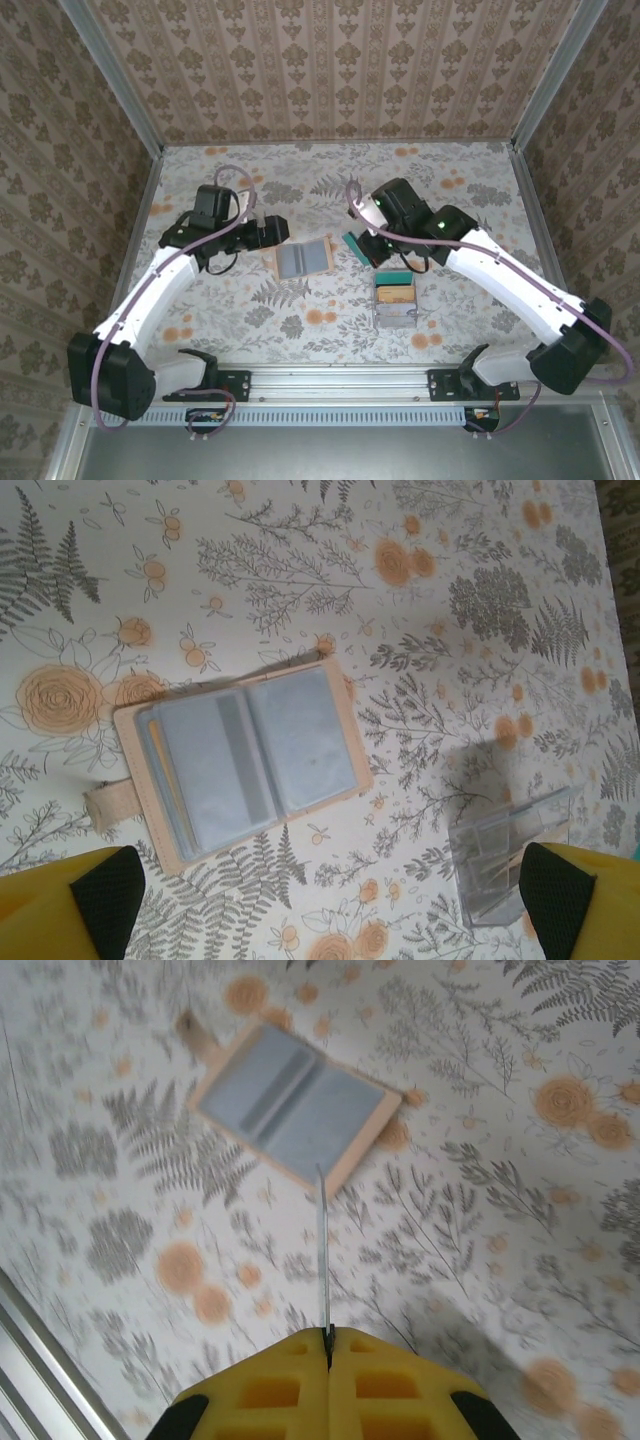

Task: Take the credit cards out of the card holder

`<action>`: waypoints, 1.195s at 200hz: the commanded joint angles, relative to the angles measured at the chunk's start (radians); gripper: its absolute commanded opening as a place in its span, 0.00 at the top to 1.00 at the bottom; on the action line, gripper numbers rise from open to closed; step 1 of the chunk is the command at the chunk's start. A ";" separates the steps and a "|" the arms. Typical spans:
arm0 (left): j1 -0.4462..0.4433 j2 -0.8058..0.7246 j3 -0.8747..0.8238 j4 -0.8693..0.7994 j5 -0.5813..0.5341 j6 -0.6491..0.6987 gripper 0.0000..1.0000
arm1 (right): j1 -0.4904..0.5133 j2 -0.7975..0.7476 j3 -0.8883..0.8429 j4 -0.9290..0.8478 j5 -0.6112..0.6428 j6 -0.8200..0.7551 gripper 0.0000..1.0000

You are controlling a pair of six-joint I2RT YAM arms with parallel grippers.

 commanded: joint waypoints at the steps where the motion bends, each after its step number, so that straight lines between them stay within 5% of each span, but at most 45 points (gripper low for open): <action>1: 0.005 -0.046 -0.037 0.015 0.028 -0.012 0.00 | 0.013 -0.040 -0.030 -0.159 0.108 -0.235 1.00; 76: 0.008 -0.092 -0.048 -0.033 -0.056 0.018 0.00 | 0.096 -0.006 -0.116 -0.254 0.331 -0.480 1.00; 137: 0.008 -0.108 -0.073 -0.025 -0.088 -0.005 0.00 | 0.112 -0.024 -0.202 -0.141 0.341 -0.661 1.00; 239: 0.009 -0.158 -0.091 -0.054 -0.121 -0.017 0.00 | 0.108 0.059 -0.244 -0.064 0.335 -0.683 1.00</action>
